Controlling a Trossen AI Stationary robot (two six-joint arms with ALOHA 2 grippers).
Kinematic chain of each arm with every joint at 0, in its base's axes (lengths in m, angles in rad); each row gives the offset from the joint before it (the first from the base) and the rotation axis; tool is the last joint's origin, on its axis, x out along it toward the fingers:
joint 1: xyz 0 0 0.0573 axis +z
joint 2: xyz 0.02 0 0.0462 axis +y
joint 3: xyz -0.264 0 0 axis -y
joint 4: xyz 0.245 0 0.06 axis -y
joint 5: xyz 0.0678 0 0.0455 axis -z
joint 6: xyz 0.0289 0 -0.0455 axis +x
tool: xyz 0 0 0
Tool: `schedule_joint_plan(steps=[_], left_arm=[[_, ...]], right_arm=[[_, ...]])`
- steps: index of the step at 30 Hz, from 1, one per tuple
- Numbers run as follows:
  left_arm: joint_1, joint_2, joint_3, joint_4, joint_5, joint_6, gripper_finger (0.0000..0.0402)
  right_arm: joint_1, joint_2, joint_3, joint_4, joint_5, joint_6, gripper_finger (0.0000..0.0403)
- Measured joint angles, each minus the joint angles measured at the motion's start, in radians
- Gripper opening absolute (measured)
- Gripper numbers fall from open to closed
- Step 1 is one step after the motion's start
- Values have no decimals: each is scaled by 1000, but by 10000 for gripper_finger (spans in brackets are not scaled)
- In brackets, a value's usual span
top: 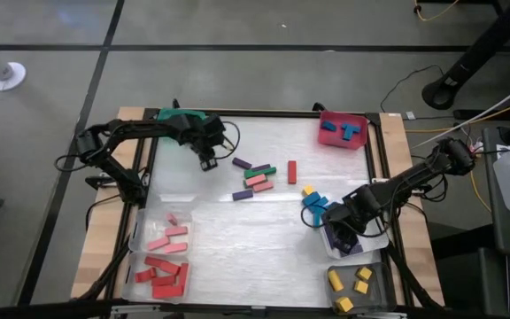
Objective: Sort blocks
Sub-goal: Put the green block into the green bin
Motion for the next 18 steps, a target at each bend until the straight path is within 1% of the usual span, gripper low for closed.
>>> schedule_joint_plan(steps=[3, 6, 8, 11, 15, 18], left_arm=[[4, 0, 80, -5, 8, 17, 108], [24, 0, 151, -44, 8, 67, 108], [45, 0, 185, -69, -4, 105, 108], [90, 0, 212, -106, -70, 137, 109], [167, 0, 213, -151, -180, 163, 111], [231, 0, 206, -166, -216, 160, 113]], right_arm=[[-42, 0, 18, -2, 0, -4, 204], [-83, 0, 64, -3, 2, -27, 204], [-108, 0, 104, -1, 38, -36, 204], [-143, 0, 159, 0, 174, -46, 204], [-186, 0, 188, 10, 433, -46, 204], [-226, 0, 187, 30, 608, -29, 204]])
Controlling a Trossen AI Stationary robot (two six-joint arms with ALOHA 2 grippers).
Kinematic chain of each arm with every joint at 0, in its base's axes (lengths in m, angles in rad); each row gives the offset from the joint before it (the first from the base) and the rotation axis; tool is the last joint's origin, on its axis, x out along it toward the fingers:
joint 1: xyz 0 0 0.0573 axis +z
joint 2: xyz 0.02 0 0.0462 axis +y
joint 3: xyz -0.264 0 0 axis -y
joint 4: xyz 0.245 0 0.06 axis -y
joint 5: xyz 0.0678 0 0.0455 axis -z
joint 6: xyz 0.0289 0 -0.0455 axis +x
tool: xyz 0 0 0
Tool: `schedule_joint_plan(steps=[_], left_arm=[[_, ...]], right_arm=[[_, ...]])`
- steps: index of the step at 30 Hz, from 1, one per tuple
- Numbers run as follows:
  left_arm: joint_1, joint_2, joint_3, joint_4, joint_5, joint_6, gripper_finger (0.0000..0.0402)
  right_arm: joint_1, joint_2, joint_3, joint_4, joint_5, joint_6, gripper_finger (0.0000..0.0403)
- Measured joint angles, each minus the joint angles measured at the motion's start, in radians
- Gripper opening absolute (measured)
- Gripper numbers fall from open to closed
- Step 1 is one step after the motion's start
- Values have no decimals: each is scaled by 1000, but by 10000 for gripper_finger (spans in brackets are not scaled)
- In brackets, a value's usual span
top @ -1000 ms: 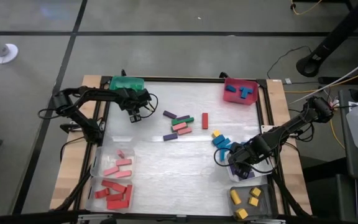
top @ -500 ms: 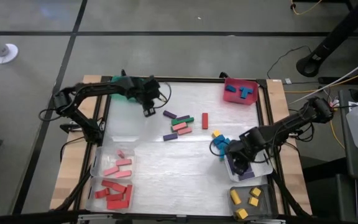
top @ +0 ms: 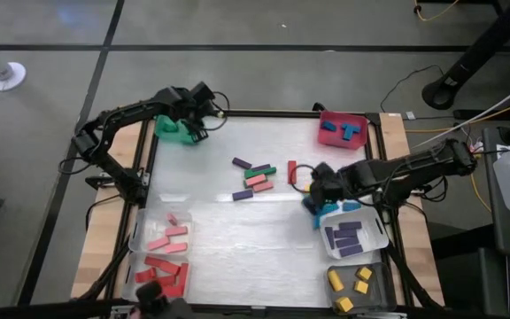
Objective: Sort blocks
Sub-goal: Put the green block into the green bin, then put the red block into the bottom transparent bin
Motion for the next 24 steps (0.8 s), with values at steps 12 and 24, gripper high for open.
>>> schedule_joint_plan(steps=[12, 24], left_arm=[[124, 0, -71, 3, -3, -55, 169], [124, 0, -109, 7, -1, -141, 194]], right_arm=[[-248, 175, -13, 149, 109, 8, 205], [-397, 399, -13, 361, -104, 22, 205]])
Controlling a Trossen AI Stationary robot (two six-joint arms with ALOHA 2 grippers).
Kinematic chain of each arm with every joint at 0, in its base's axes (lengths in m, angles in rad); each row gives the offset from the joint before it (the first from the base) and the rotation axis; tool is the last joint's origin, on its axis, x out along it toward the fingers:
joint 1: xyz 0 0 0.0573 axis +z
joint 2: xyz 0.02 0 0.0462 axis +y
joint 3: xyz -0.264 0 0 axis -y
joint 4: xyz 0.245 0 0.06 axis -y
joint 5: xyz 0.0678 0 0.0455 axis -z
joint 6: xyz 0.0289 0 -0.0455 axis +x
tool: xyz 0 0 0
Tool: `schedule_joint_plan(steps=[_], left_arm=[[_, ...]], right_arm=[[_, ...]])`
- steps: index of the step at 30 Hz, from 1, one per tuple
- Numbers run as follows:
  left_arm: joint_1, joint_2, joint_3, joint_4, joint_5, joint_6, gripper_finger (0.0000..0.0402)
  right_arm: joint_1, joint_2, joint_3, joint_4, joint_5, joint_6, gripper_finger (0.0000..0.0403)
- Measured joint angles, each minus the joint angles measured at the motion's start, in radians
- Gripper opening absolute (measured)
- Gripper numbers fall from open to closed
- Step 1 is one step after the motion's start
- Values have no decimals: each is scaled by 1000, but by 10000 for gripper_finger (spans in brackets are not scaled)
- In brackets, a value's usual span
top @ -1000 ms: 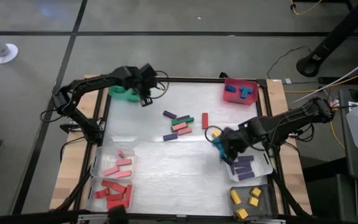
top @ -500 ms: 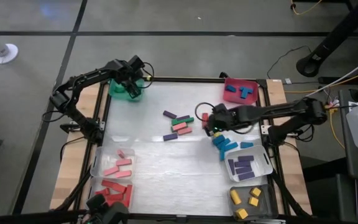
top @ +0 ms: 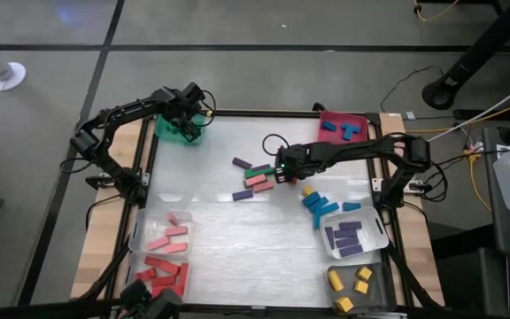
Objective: Sort blocks
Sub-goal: Put the red block into the bottom transparent bin
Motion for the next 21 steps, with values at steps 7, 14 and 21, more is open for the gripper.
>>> schedule_joint_plan(steps=[7, 14, 21], left_arm=[[-1, 0, -10, -1, 16, 1, 193], [-1, 0, -10, 0, 21, 7, 193], [-15, 0, -10, -2, 169, -9, 193]], right_arm=[[0, 69, 0, 17, -7, 69, 205], [1, 121, 4, 5, -16, 86, 203], [2, 126, 25, -10, -36, 25, 123]])
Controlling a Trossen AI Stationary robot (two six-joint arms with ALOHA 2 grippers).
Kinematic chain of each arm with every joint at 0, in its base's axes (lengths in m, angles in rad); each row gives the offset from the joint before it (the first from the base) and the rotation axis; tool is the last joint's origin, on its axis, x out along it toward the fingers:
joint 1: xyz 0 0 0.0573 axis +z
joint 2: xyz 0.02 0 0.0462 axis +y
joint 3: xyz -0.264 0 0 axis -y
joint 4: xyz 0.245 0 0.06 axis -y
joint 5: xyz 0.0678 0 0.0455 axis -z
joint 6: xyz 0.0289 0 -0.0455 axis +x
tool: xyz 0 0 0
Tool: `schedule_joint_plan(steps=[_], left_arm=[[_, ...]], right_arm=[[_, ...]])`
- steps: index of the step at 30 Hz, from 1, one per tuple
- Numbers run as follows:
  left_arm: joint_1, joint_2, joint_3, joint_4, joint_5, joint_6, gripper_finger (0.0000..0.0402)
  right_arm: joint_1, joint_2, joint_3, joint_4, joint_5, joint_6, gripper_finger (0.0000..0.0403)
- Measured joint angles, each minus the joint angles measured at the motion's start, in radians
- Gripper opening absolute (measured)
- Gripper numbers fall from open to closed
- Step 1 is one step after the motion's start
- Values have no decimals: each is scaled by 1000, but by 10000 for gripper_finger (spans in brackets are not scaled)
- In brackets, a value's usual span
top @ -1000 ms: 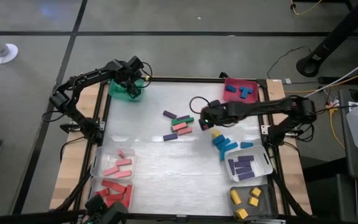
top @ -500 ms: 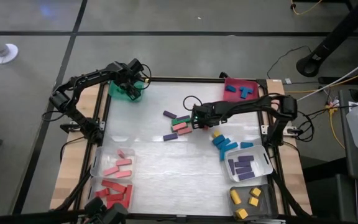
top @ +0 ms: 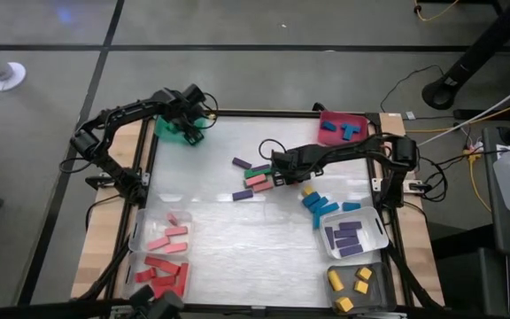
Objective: Sort blocks
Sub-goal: Put the red block into the bottom transparent bin
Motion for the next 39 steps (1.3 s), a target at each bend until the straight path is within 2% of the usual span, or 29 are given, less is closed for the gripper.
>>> schedule_joint_plan(steps=[11, 17, 22, 24, 29, 39], left_arm=[[-60, 0, 52, 3, 413, -126, 194], [-72, 0, 102, 41, 754, -232, 194], [-71, 0, 122, 174, 1014, -388, 194], [-71, 0, 122, 238, 1050, -488, 194], [-71, 0, 122, 355, 1053, -690, 194], [-120, 0, 122, 403, 1053, -728, 194]], right_arm=[[0, -2, 260, 29, 18, -284, 121], [0, -3, 401, 32, 24, -429, 133], [0, -3, 454, 57, 24, -517, 128], [0, -3, 459, 79, 23, -535, 130], [0, -4, 464, 123, 23, -550, 131], [0, -4, 464, 216, 41, -581, 133]])
